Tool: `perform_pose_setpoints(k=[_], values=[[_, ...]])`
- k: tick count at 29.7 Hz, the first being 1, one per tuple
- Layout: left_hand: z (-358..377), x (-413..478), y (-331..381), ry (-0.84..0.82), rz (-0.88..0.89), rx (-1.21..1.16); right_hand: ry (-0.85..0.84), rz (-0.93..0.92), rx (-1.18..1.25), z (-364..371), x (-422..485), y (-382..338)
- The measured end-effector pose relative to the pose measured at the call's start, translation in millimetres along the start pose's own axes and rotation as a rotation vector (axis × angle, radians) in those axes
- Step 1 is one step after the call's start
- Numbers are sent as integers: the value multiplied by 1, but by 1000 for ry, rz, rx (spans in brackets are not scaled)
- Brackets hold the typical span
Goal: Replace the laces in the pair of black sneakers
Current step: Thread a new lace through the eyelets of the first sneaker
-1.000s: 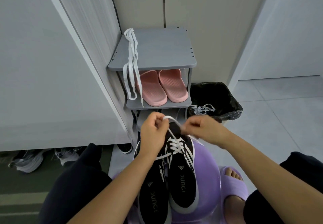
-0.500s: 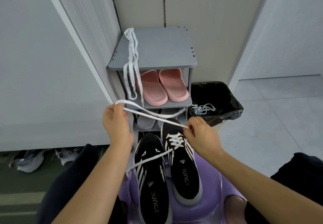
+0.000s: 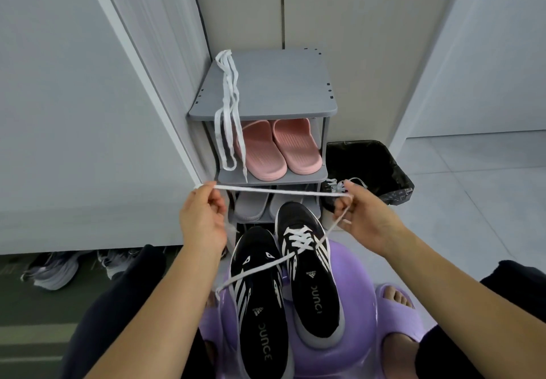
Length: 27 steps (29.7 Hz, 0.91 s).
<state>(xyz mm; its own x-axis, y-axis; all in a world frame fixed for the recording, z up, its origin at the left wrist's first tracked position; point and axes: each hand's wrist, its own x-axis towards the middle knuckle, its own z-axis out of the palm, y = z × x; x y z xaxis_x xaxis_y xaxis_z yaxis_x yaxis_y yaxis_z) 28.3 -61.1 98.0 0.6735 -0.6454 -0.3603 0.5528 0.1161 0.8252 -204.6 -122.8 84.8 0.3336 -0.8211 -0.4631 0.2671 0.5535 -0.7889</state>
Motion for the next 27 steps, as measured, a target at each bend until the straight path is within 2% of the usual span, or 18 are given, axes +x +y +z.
perform_pose_setpoints(k=[2,4,6,7,8,9,11,16,18,20,22,27], values=[[0,-1,2,0,1,8,149,65,-73,-13,6,4],[2,-9,-2,-51,30,107,219,62,-357,-18,10,10],[6,-24,-13,-164,34,271,236,-170,-755,-16,13,12],[9,-33,-20,-233,19,341,180,-329,-866,-9,12,12],[12,-42,-27,-301,0,386,91,-430,-894,1,9,13],[16,-50,-33,-361,-17,411,-12,-447,-880,13,3,14],[22,-61,-41,-432,-42,424,-194,-393,-806,33,-7,20],[25,-55,-42,-364,-152,311,-265,-251,-768,30,-7,12],[24,-47,-35,-292,-200,196,-230,-233,-791,20,-5,0],[22,-38,-25,-202,-205,107,-124,-235,-786,5,-3,-14],[19,-32,-17,-144,-176,90,-16,-224,-824,-9,-2,-27],[13,-29,-16,-135,-146,128,187,-235,-1034,-27,1,-34]])
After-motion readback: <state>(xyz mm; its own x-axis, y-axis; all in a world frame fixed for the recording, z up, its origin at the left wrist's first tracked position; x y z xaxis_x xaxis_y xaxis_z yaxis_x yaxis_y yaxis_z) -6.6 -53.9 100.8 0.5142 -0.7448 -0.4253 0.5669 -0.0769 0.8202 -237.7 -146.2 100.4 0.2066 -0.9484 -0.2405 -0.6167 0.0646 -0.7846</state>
